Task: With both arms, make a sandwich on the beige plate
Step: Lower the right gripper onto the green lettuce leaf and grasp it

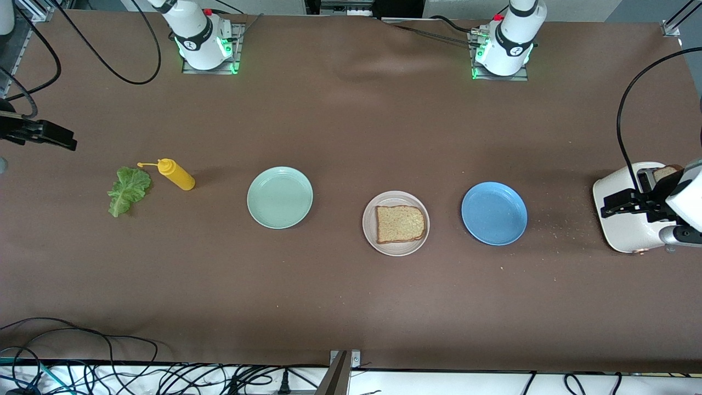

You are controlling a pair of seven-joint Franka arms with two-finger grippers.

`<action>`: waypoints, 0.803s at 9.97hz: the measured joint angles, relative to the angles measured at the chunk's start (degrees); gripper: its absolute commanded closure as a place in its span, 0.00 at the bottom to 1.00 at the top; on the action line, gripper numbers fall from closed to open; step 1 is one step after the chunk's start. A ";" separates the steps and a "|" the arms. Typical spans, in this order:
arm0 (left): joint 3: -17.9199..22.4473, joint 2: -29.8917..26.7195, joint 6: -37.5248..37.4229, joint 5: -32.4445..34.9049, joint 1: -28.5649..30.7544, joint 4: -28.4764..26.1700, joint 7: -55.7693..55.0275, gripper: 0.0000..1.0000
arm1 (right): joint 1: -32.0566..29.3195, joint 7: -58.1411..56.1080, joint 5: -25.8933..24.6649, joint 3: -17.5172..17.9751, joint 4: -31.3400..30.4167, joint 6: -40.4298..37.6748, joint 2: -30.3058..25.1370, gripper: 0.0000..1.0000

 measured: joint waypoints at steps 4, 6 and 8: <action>0.72 -1.51 -4.50 0.01 0.18 3.55 0.35 0.00 | -3.07 -1.69 -0.27 -1.07 -0.69 1.01 6.55 0.00; 0.63 -1.54 -5.05 0.01 0.19 3.49 0.72 0.00 | -5.81 -2.27 -0.27 -1.24 -1.27 3.56 12.00 0.00; 0.43 -1.53 -7.05 0.01 0.15 3.26 0.94 0.00 | -7.16 -3.33 -0.27 -1.29 -2.83 7.30 16.89 0.00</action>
